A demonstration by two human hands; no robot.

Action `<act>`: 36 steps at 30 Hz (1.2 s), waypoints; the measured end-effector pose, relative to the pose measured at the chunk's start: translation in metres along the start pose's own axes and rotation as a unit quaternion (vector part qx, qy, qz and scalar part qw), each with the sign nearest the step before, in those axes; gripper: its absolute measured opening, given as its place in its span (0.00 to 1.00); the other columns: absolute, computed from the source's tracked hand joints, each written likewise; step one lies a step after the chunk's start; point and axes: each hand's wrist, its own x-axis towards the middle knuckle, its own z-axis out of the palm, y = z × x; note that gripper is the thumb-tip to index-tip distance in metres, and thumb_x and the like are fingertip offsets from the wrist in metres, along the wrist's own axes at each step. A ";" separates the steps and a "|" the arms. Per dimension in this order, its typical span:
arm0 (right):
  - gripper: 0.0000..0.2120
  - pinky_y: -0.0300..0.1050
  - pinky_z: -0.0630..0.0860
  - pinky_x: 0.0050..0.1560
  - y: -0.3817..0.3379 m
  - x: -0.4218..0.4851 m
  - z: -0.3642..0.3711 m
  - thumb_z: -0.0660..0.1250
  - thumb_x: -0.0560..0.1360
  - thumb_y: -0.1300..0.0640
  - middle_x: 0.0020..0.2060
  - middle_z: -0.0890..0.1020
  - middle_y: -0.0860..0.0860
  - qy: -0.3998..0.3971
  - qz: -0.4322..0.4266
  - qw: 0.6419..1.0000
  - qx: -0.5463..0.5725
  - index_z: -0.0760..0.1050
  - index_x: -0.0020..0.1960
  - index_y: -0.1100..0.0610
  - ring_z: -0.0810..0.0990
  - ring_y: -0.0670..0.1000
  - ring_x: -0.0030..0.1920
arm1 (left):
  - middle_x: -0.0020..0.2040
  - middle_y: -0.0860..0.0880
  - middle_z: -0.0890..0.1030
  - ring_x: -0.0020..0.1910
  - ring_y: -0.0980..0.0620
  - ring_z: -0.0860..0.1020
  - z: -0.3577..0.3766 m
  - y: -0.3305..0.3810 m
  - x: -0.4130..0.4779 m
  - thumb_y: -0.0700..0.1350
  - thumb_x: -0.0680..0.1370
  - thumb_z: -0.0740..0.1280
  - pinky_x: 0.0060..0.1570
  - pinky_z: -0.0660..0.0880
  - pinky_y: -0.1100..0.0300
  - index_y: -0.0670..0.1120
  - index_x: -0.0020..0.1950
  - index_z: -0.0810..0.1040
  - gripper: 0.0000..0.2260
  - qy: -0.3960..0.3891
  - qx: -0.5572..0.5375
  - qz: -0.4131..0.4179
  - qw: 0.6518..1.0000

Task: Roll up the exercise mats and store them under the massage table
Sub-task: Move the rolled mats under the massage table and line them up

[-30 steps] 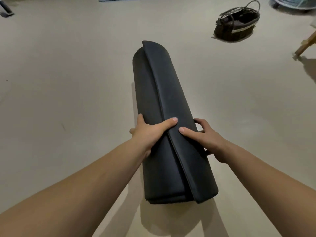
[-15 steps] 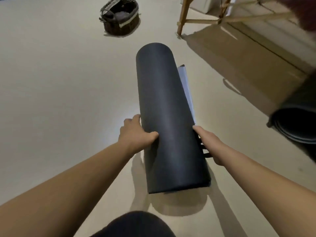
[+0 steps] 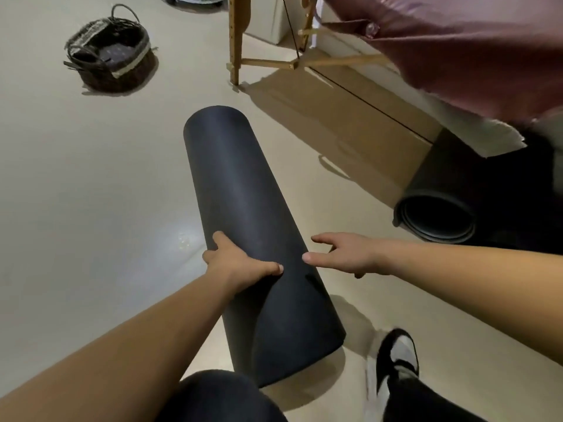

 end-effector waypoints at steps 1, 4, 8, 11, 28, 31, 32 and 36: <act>0.44 0.54 0.80 0.59 -0.001 0.002 -0.002 0.67 0.75 0.27 0.76 0.70 0.49 -0.003 0.002 1.000 0.013 0.55 0.84 0.42 0.75 0.56 0.65 | 0.71 0.42 0.64 0.69 0.38 0.72 0.000 0.004 0.002 0.62 0.60 0.85 0.61 0.79 0.42 0.52 0.77 0.52 0.57 0.001 -0.011 -0.004 1.000; 0.49 0.62 0.77 0.65 0.005 0.011 0.006 0.72 0.70 0.26 0.73 0.71 0.47 -0.021 0.000 0.995 0.097 0.53 0.83 0.38 0.74 0.57 0.69 | 0.70 0.44 0.70 0.65 0.39 0.76 -0.013 0.003 0.006 0.63 0.61 0.82 0.62 0.80 0.41 0.54 0.73 0.58 0.49 -0.003 -0.112 -0.013 0.994; 0.62 0.53 0.77 0.61 0.025 0.027 0.039 0.83 0.60 0.30 0.75 0.70 0.37 -0.062 -0.040 0.967 0.245 0.46 0.81 0.28 0.76 0.49 0.70 | 0.80 0.43 0.64 0.74 0.32 0.69 -0.024 -0.008 0.008 0.62 0.66 0.83 0.68 0.69 0.26 0.57 0.83 0.49 0.57 -0.065 -0.157 -0.074 0.983; 0.63 0.49 0.76 0.71 0.043 0.047 0.053 0.86 0.57 0.33 0.73 0.74 0.37 -0.017 -0.066 0.941 0.331 0.52 0.81 0.31 0.78 0.43 0.68 | 0.76 0.44 0.70 0.68 0.31 0.74 -0.011 -0.005 0.010 0.65 0.59 0.85 0.64 0.72 0.25 0.63 0.81 0.53 0.59 -0.112 -0.204 -0.082 0.969; 0.57 0.60 0.78 0.67 0.137 0.073 -0.003 0.77 0.52 0.19 0.72 0.74 0.40 0.172 0.013 0.833 0.526 0.54 0.76 0.23 0.78 0.53 0.68 | 0.60 0.56 0.77 0.56 0.48 0.81 0.098 0.158 0.081 0.62 0.69 0.81 0.57 0.80 0.50 0.59 0.65 0.66 0.33 -0.117 -0.151 0.104 0.976; 0.59 0.60 0.78 0.66 0.148 0.073 -0.009 0.78 0.51 0.19 0.71 0.75 0.39 0.186 0.026 0.816 0.547 0.55 0.76 0.24 0.79 0.52 0.66 | 0.62 0.55 0.79 0.57 0.48 0.82 0.114 0.175 0.089 0.64 0.66 0.82 0.58 0.81 0.48 0.58 0.69 0.69 0.37 -0.121 -0.124 0.129 0.976; 0.59 0.59 0.78 0.67 0.149 0.072 -0.012 0.78 0.52 0.20 0.72 0.74 0.40 0.198 0.022 0.813 0.547 0.56 0.77 0.26 0.78 0.52 0.67 | 0.62 0.54 0.80 0.57 0.48 0.82 0.115 0.178 0.091 0.65 0.64 0.82 0.59 0.81 0.47 0.58 0.71 0.70 0.40 -0.123 -0.113 0.133 0.977; 0.42 0.58 0.70 0.74 0.139 0.074 -0.060 0.73 0.70 0.28 0.81 0.56 0.44 0.324 -0.005 0.880 0.347 0.60 0.79 0.32 0.63 0.55 0.79 | 0.57 0.58 0.78 0.52 0.53 0.80 0.109 0.184 0.089 0.60 0.69 0.82 0.54 0.78 0.54 0.56 0.71 0.67 0.37 -0.134 -0.103 0.142 0.975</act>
